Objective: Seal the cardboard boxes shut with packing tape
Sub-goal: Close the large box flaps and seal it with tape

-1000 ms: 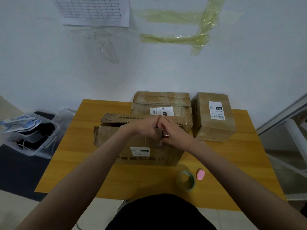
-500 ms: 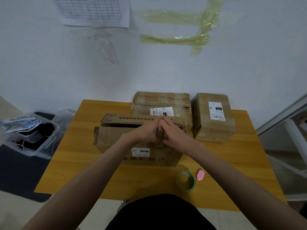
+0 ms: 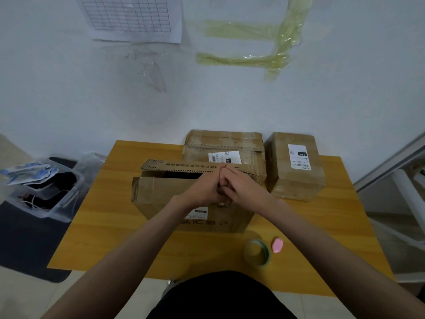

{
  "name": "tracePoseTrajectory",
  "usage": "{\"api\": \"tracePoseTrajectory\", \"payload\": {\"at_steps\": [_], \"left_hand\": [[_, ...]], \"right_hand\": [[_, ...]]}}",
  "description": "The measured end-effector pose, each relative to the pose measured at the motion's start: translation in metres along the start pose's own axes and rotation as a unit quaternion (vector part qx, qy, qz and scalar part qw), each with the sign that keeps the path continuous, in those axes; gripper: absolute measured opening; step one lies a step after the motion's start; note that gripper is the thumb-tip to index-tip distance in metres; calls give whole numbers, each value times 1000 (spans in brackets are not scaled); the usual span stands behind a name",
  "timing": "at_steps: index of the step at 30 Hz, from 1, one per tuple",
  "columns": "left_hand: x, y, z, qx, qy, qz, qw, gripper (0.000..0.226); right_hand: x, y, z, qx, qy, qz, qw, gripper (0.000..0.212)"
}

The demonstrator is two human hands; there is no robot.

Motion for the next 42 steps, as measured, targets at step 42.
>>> {"api": "tracePoseTrajectory", "payload": {"at_steps": [42], "left_hand": [[0,1,-1,2,3,66,998,72]], "right_hand": [[1,-1,-19,-146,-27,-11,989,22]]}}
Point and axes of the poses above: each hand's wrist, its own x-axis away from the middle knuckle, its own y-axis out of the back of the hand, z = x × y, the point moved 8 cm from there along -x, towards the middle knuckle, and after that the axes turned 11 degrees about z, right-handed, at the moved point
